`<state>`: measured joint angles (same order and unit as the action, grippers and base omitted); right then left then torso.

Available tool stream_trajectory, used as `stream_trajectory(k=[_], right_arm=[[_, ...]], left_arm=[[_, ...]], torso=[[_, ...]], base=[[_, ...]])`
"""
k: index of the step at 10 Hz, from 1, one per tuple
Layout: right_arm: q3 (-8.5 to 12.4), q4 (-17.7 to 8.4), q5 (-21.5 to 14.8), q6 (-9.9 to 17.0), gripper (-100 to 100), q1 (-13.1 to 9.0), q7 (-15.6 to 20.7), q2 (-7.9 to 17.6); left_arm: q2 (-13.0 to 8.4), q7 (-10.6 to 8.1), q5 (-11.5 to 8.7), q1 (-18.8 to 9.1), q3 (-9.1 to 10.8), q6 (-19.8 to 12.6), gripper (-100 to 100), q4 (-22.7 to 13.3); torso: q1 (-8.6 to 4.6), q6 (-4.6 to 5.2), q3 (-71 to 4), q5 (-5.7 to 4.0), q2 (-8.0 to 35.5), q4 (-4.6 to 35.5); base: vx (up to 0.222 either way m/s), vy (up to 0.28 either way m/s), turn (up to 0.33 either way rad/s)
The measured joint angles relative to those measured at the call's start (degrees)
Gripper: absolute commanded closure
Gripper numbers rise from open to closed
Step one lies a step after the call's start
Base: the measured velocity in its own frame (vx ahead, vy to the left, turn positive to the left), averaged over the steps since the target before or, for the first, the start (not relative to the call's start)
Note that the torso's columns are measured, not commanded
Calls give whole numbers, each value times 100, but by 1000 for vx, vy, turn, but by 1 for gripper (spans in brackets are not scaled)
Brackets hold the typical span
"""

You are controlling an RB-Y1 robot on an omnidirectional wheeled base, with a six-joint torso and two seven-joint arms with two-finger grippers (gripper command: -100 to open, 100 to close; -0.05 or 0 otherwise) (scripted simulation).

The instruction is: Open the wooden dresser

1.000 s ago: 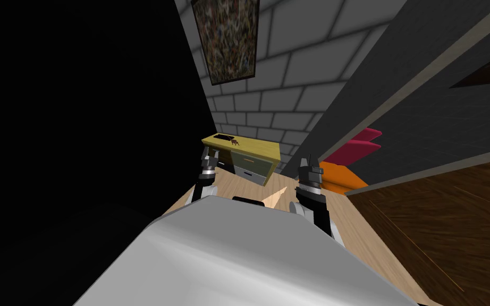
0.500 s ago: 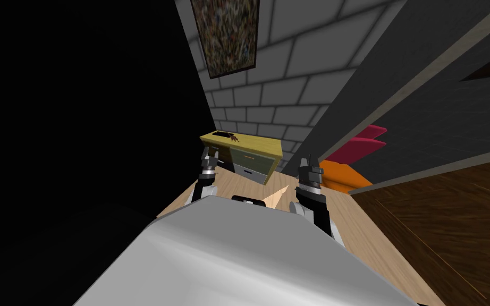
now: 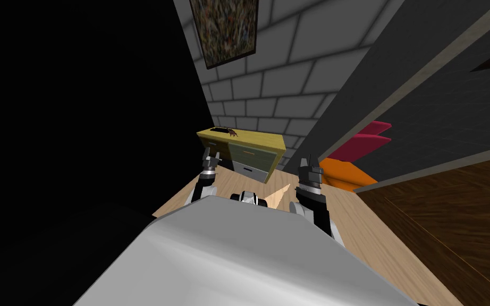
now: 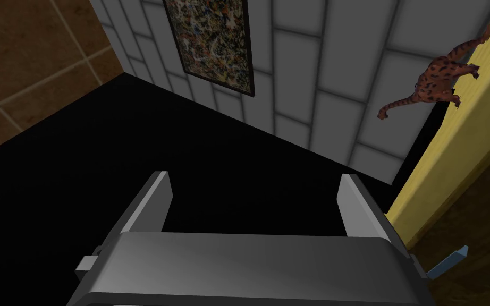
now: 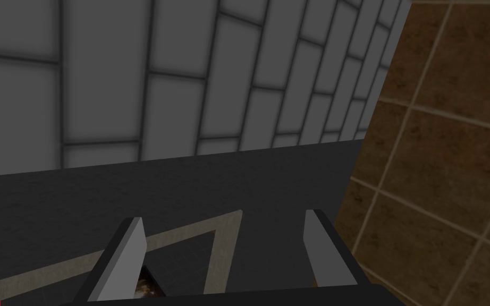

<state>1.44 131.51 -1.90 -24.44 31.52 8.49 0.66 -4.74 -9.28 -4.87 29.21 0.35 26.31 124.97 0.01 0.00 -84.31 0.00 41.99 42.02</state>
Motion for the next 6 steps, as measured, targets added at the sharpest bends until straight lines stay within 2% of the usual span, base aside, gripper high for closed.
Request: stream_trajectory(k=[2,6], right_arm=[[0,0,0,0,0,0,0,0],[0,0,0,0,0,0,0,0]], left_arm=[[-172,15,14,-114,-49,-7,-100,-249],[-290,10,23,-305,-123,55,-100,-818]], torso=[[-3,0,-31,-1,19,21],[-5,0,-24,-1,32,27]], base=[[66,-11,-46],[71,-6,-46]])
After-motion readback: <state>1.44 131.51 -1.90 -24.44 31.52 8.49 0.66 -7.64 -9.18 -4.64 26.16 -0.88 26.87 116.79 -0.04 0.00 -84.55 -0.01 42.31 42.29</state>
